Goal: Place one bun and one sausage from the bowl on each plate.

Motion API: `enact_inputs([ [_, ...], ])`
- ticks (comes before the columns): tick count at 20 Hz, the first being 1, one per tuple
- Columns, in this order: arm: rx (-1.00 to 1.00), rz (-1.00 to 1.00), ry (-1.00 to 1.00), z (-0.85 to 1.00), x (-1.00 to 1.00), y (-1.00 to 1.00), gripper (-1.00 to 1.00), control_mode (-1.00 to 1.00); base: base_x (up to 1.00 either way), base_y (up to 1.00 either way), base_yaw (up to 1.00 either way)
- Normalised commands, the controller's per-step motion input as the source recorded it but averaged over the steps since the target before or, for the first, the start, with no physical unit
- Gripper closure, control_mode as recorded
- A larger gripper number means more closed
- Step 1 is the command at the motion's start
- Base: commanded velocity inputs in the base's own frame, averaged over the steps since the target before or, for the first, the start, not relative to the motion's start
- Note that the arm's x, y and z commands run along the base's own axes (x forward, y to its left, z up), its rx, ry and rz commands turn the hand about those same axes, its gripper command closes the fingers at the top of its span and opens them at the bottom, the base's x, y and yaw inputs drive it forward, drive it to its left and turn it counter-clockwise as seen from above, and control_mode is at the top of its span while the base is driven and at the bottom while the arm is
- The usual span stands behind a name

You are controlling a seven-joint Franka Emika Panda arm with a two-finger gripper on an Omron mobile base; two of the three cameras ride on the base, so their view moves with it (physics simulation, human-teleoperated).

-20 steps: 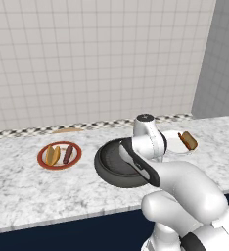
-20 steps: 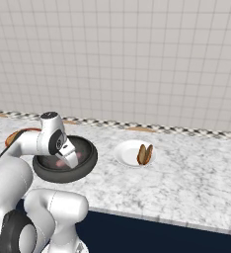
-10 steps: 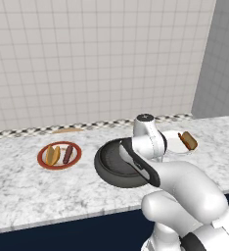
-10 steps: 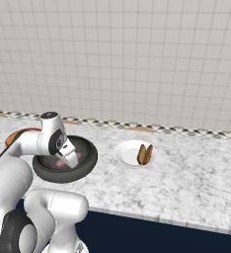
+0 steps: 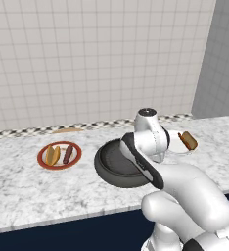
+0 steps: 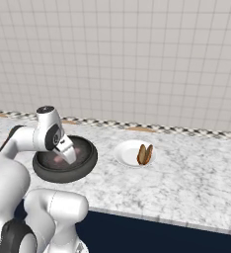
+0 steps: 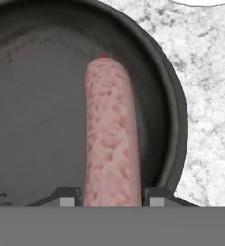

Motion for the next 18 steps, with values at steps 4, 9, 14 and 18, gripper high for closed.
enact_inputs([
  [4,0.00,0.03,-0.03,0.77,-0.25,-0.29,1.00,-1.00,0.00,0.00,0.00],
  [9,0.00,0.12,-0.03,0.40,-0.08,-0.67,1.00,-1.00,0.00,0.00,0.00],
  [14,0.00,0.15,0.00,0.15,0.10,-0.68,1.00,-1.00,0.00,0.00,0.00],
  [18,0.00,0.11,0.00,-0.01,0.42,-0.42,1.00,-1.00,0.00,0.00,0.00],
])
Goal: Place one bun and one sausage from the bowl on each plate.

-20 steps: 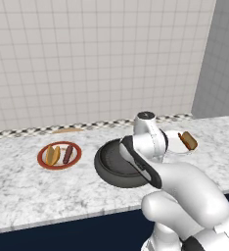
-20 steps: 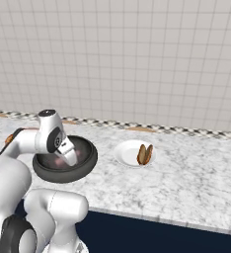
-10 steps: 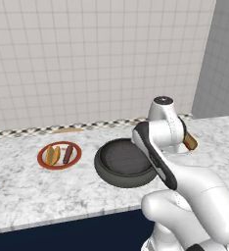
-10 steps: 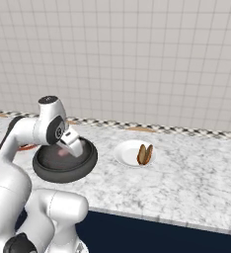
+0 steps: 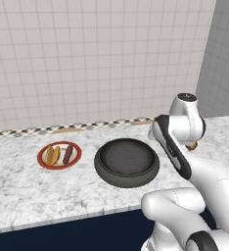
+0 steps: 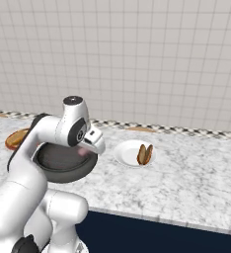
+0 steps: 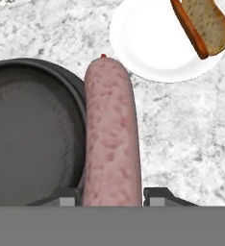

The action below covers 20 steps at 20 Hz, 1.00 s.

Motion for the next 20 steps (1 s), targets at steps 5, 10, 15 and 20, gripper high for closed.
enact_inputs([
  [5,0.00,0.12,0.00,-0.05,0.56,-0.38,1.00,-1.00,0.00,0.00,0.00],
  [10,0.00,0.11,0.00,-0.16,0.50,-0.27,1.00,-1.00,0.00,0.00,0.00],
  [15,-0.05,0.08,0.00,-0.47,0.20,-0.30,1.00,-1.00,0.00,0.00,0.00],
  [20,-0.02,0.07,0.00,-0.30,0.26,-0.37,1.00,-1.00,0.00,0.00,0.00],
])
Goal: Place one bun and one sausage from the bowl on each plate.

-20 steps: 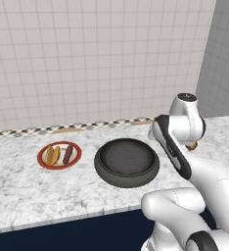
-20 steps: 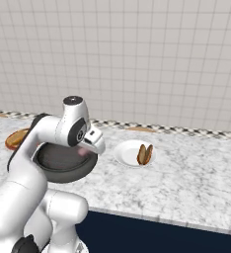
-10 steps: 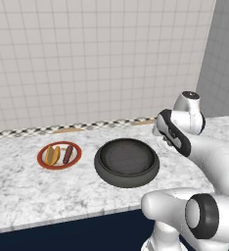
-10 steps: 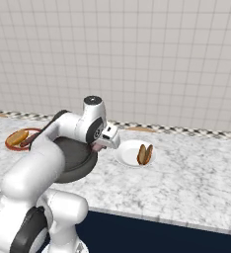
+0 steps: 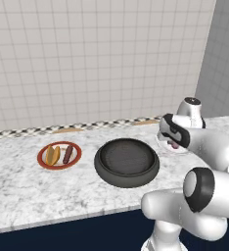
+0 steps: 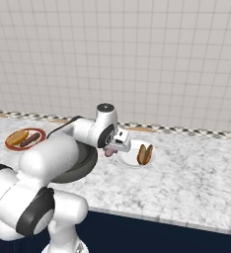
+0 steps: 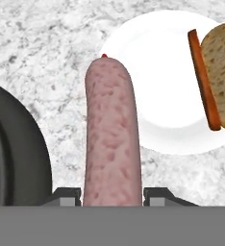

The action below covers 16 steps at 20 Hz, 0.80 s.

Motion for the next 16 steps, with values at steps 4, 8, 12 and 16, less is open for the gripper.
enact_inputs([
  [4,0.00,0.05,0.00,-0.17,0.30,-0.36,1.00,-1.00,0.00,0.00,0.00],
  [8,-0.02,0.07,0.00,-0.36,0.10,-0.16,1.00,-1.00,0.00,0.00,0.00],
  [12,-0.02,0.04,0.00,-0.26,0.09,-0.13,1.00,-1.00,0.00,0.00,0.00],
  [16,0.00,0.00,0.00,-0.03,0.46,-0.09,1.00,-1.00,0.00,0.00,0.00],
])
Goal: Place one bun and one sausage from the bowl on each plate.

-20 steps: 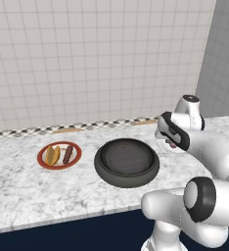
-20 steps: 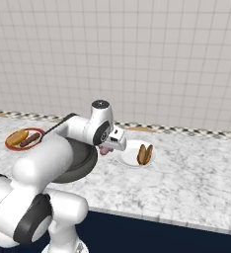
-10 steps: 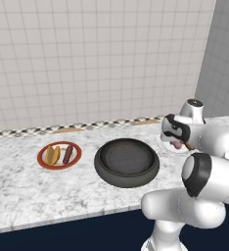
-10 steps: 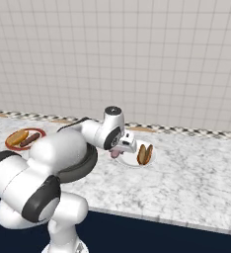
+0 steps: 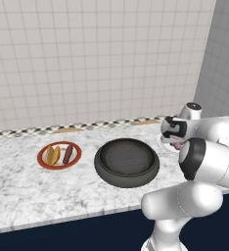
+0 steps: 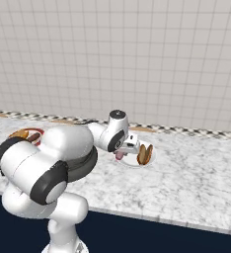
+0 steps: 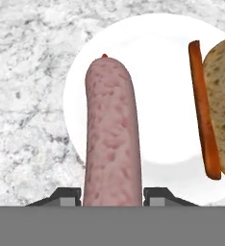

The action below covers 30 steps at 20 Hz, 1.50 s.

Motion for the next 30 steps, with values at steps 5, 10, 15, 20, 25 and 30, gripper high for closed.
enact_inputs([
  [5,0.00,0.01,0.00,-0.21,0.40,-0.09,1.00,-1.00,0.00,0.00,0.00],
  [10,-0.02,0.02,0.00,-0.41,0.03,-0.07,1.00,-1.00,0.00,0.00,0.00],
  [15,0.00,0.00,0.00,-0.10,0.30,-0.02,1.00,-1.00,0.00,0.00,0.00],
  [20,0.00,0.00,0.00,-0.01,0.24,-0.03,1.00,-1.00,0.00,0.00,0.00],
  [25,0.00,0.01,0.00,0.00,0.00,-0.01,1.00,-1.00,0.00,0.00,0.00],
  [30,0.00,0.00,0.00,0.00,0.00,0.00,-1.00,-1.00,0.00,0.00,0.00],
])
